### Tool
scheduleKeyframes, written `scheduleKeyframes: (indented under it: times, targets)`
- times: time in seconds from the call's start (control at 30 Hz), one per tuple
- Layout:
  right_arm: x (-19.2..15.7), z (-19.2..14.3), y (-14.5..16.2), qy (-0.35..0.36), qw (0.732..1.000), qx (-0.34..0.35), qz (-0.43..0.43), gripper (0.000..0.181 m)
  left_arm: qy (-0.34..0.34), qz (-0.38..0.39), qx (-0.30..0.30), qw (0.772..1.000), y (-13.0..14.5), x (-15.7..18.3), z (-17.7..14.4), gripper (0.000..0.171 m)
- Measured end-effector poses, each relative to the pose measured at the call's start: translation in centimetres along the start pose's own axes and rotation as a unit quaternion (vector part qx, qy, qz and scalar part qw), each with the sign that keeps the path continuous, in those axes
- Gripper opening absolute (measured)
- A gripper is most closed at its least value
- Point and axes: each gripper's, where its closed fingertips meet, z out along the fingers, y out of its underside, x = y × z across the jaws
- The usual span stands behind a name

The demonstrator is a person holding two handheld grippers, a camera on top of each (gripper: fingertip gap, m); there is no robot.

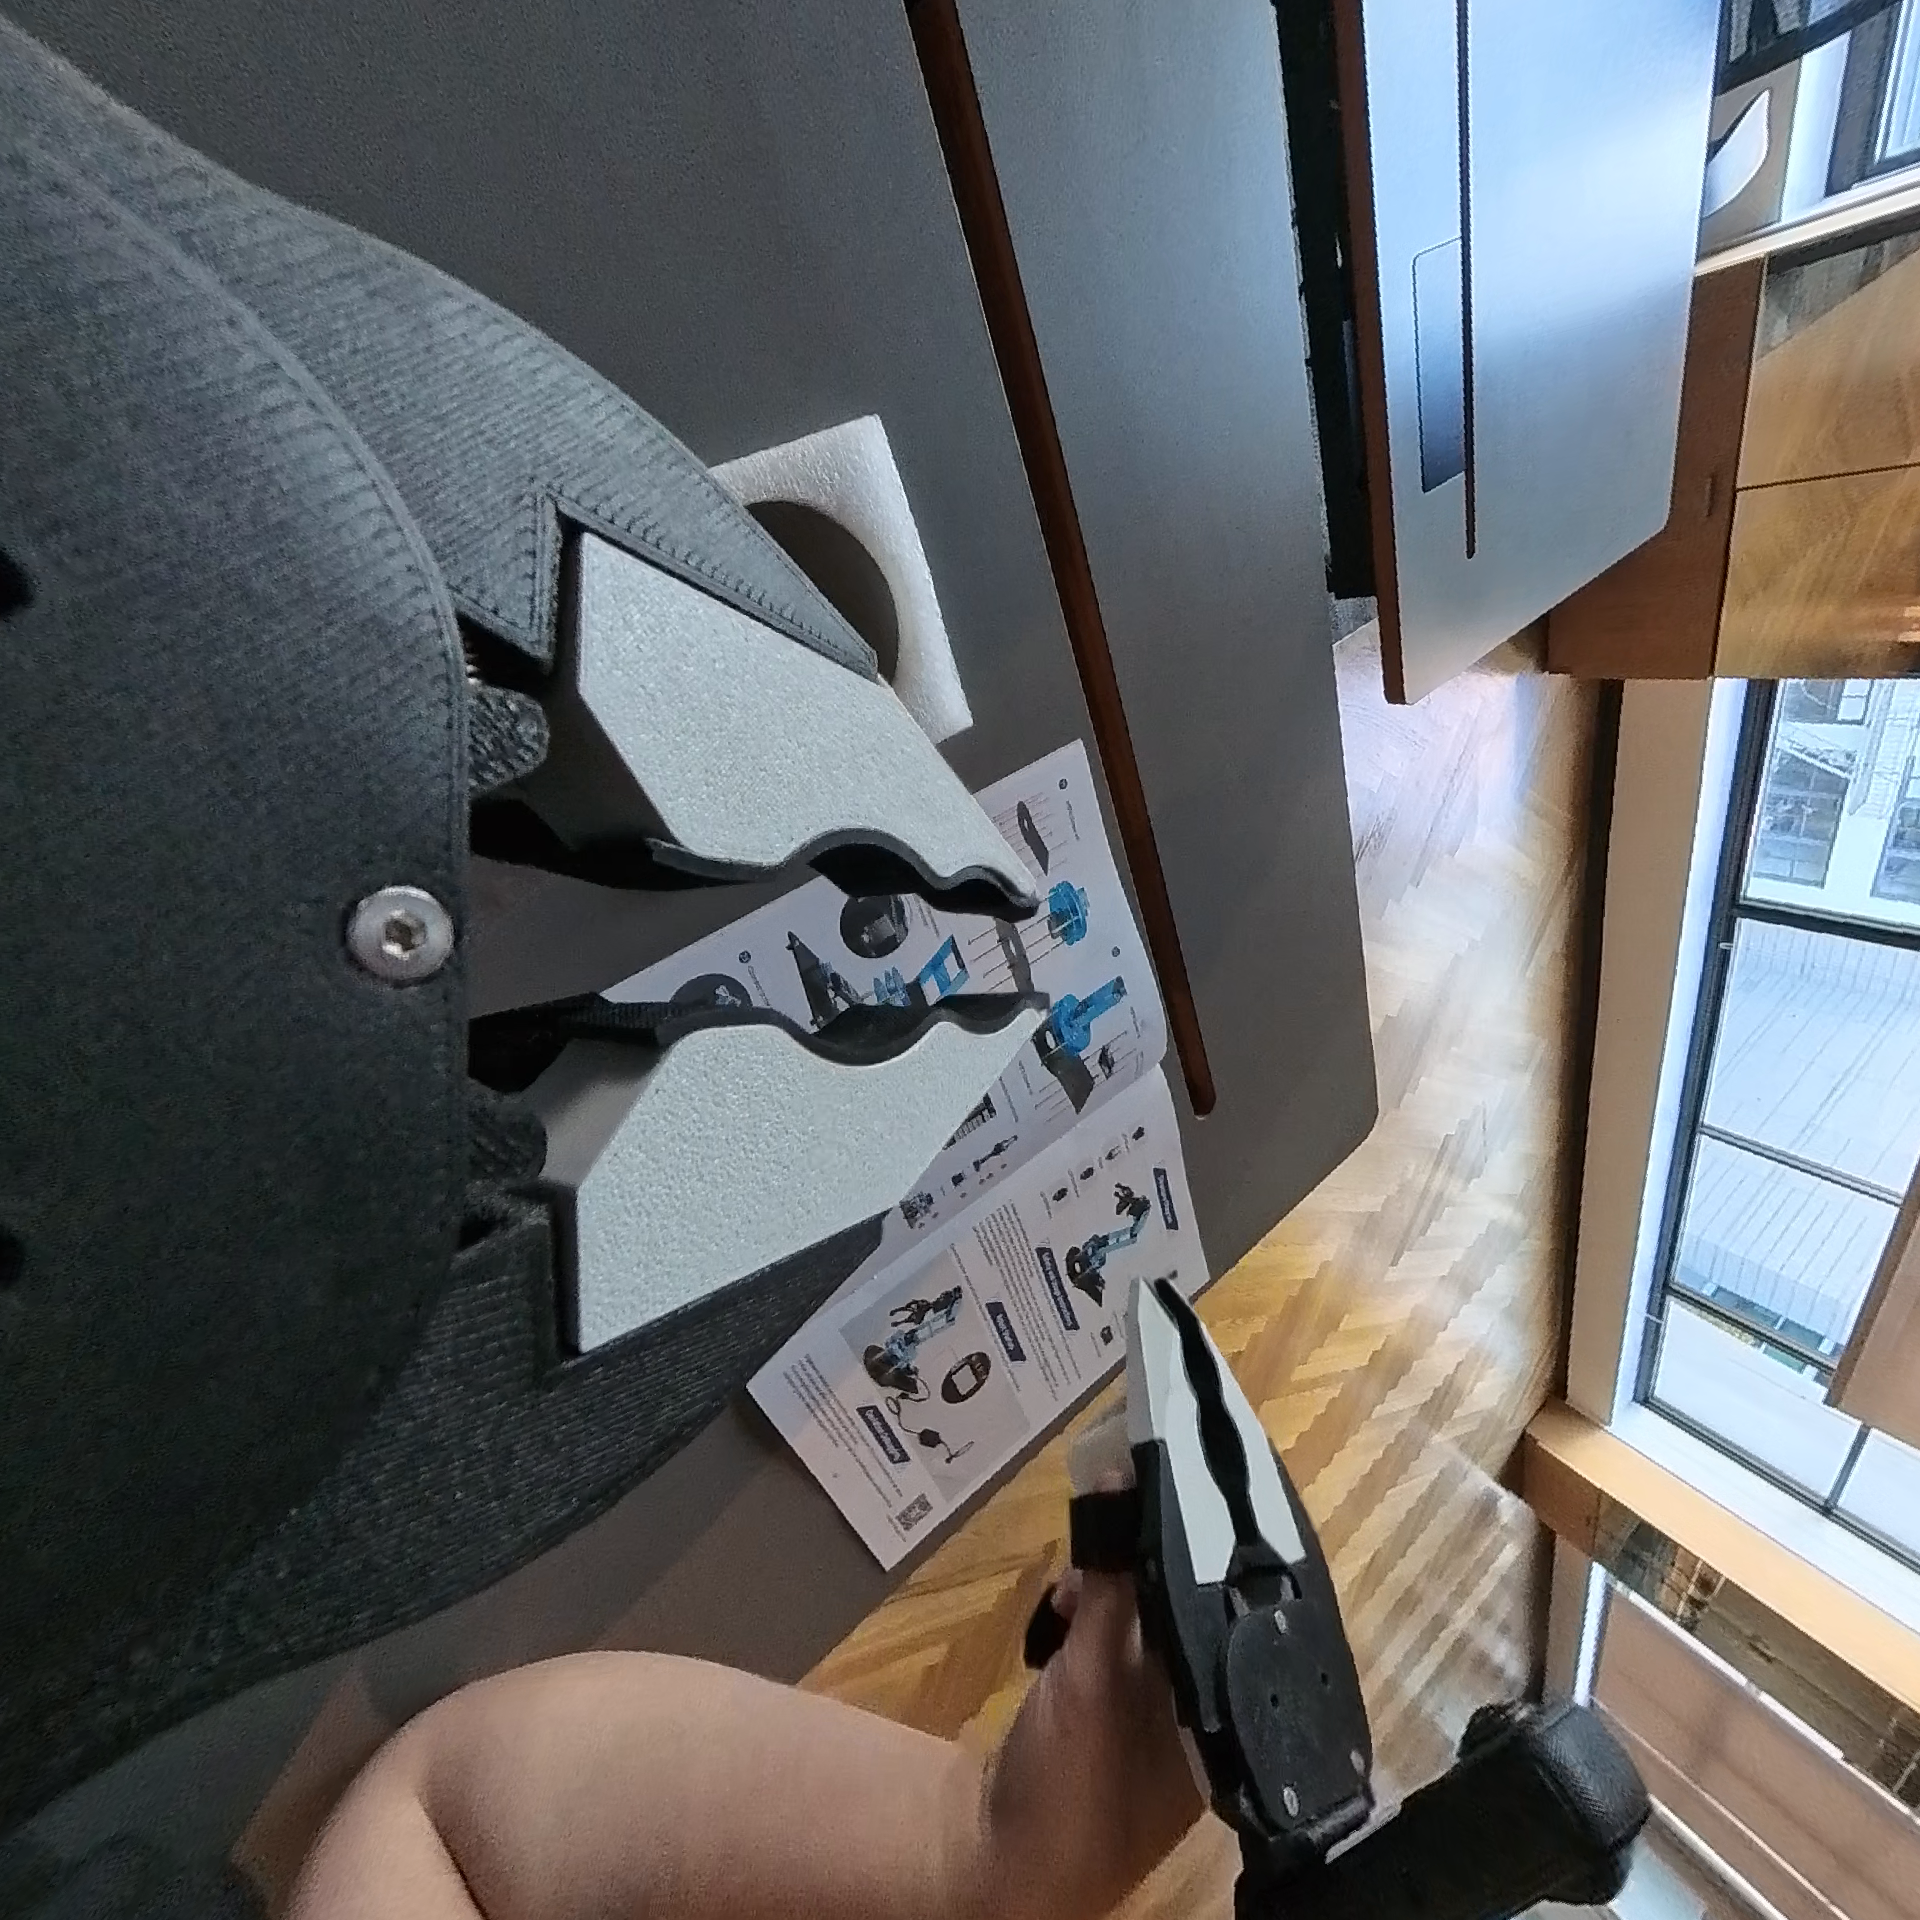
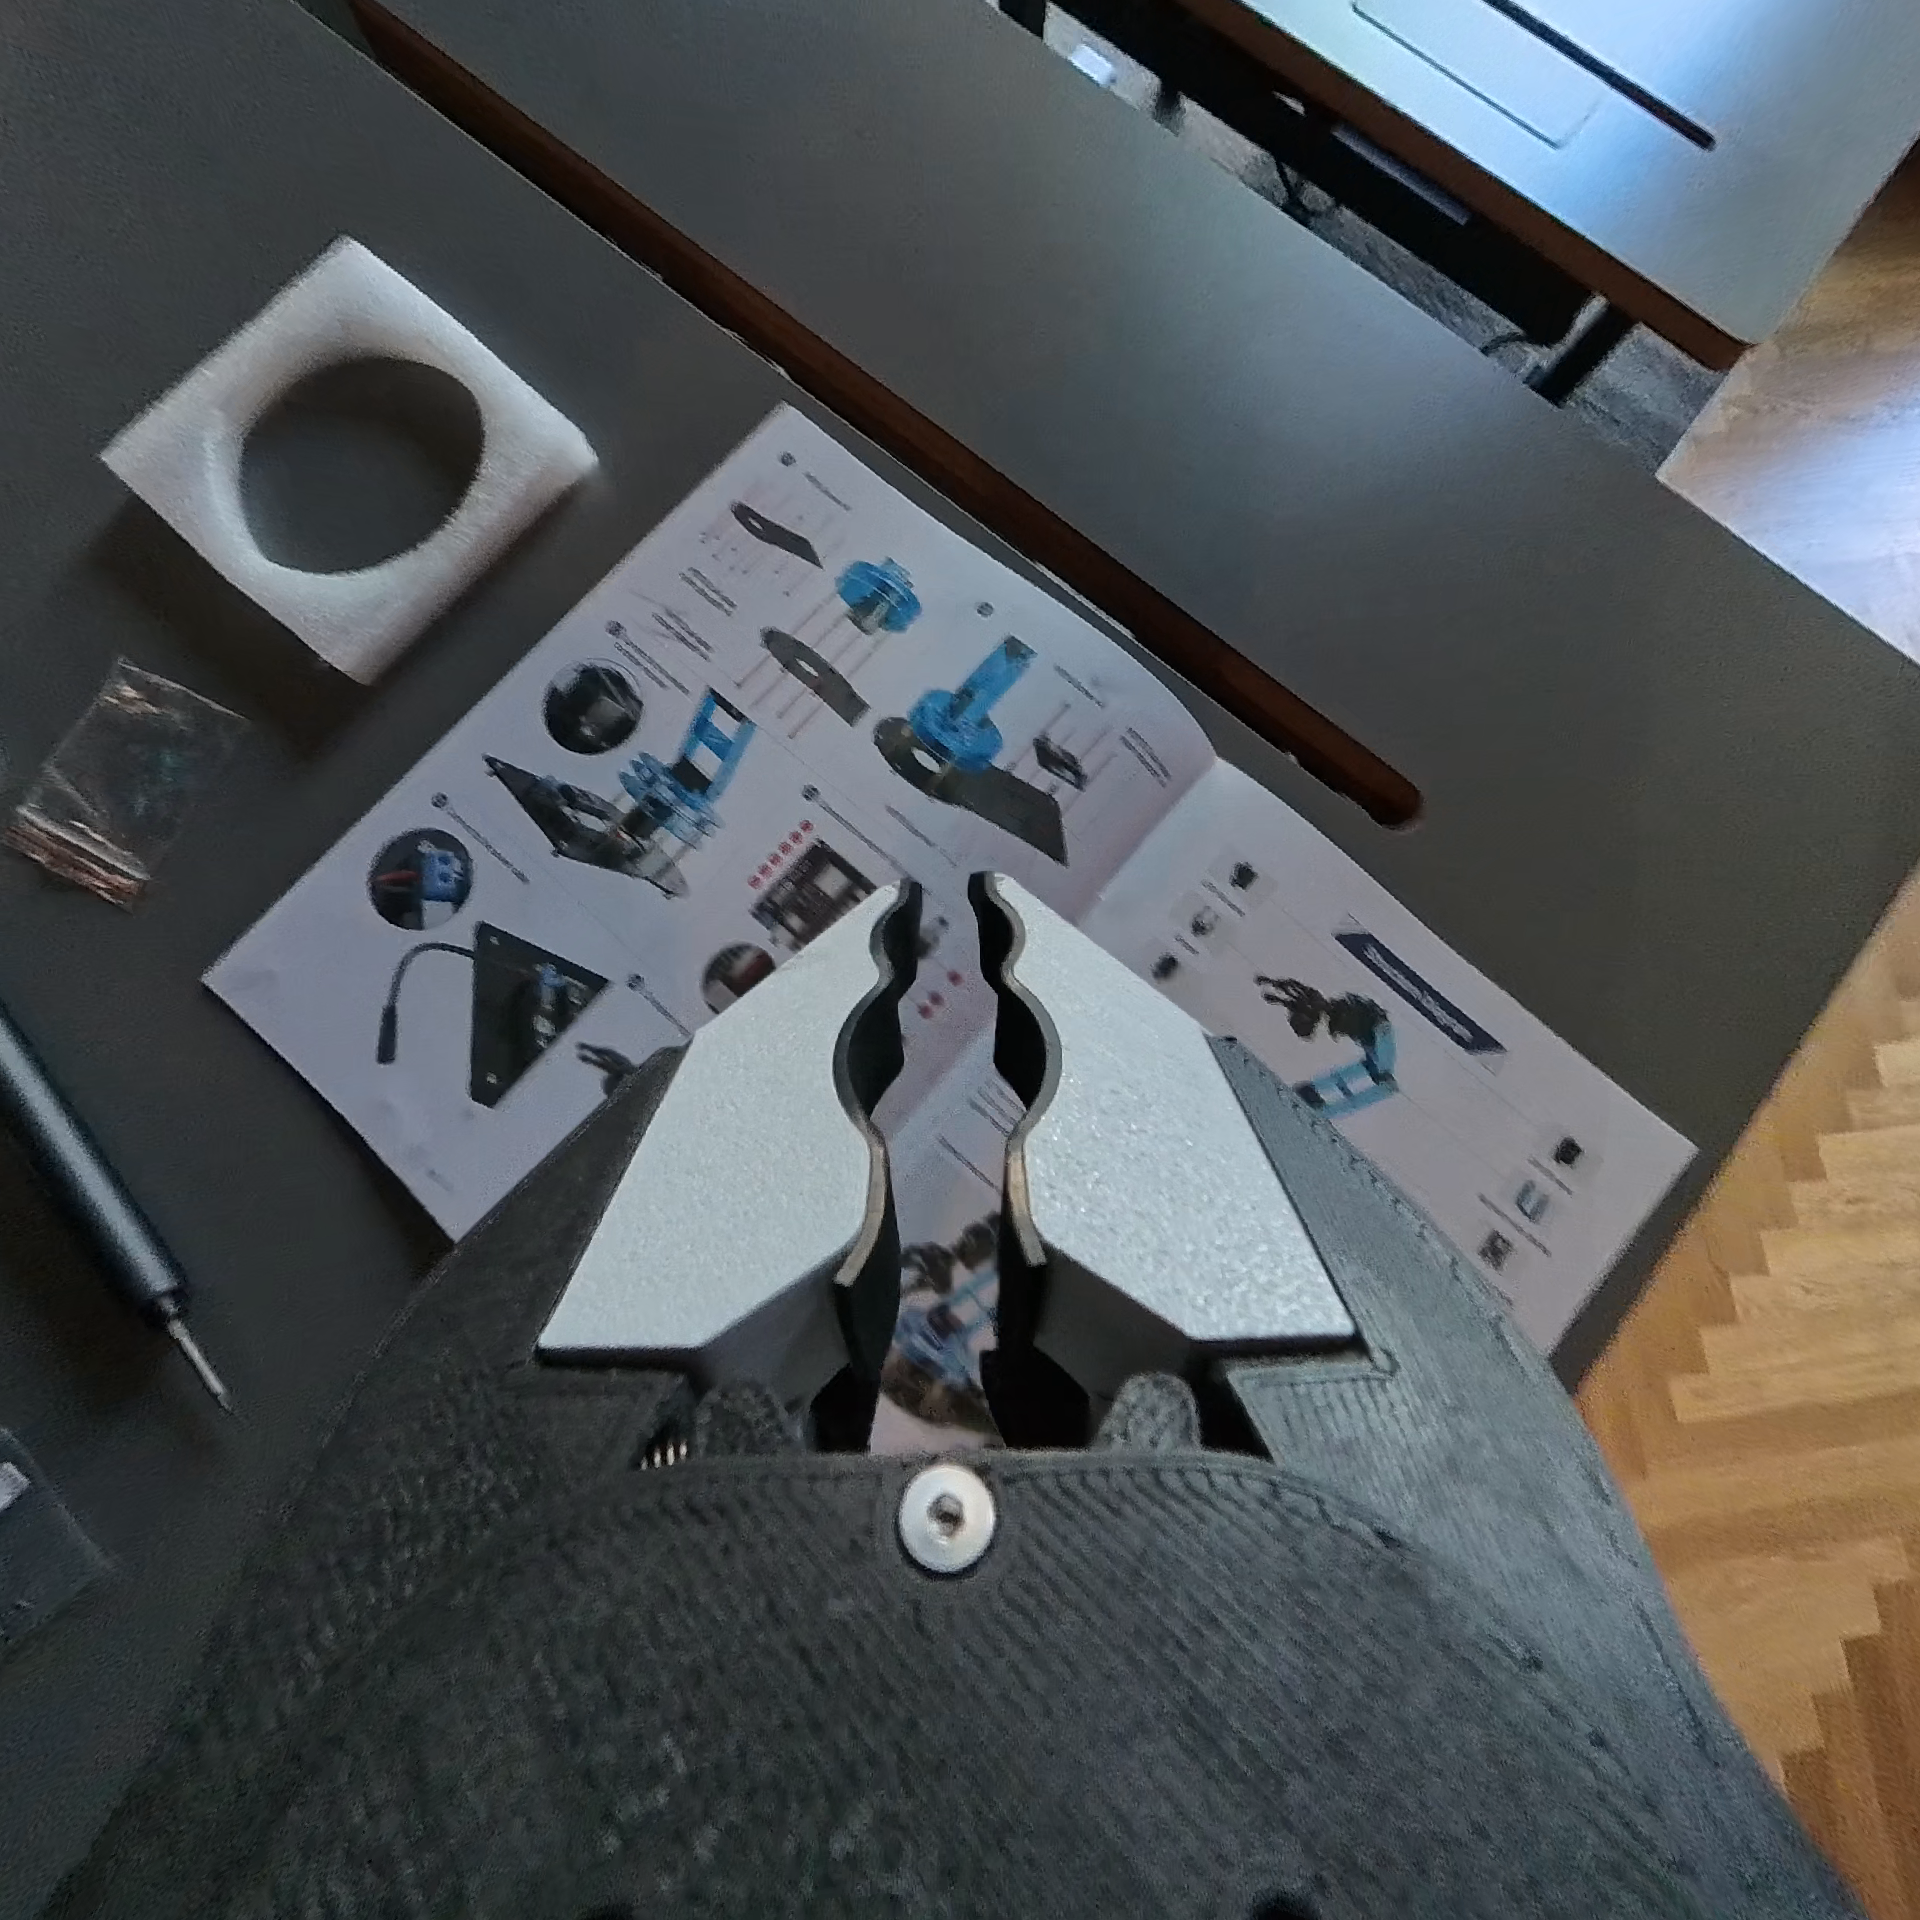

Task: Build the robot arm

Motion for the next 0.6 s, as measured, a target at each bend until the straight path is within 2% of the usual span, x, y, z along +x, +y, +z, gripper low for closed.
scheduleKeyframes:
  times: [0.2, 0.6]
  targets:
    - [4.8, -1.3, 3.5, 0.052, 0.996, -0.037, 0.062, 0.012, -0.003, 0.001, 0.000, 1.000, 0.0, 0.0, -0.1, 0.013]
    - [5.1, -0.7, 4.5, 0.044, 0.996, -0.056, 0.051, 0.013, -0.006, 0.009, -0.003, 1.000, 0.0, 0.3, 0.1, 0.013]
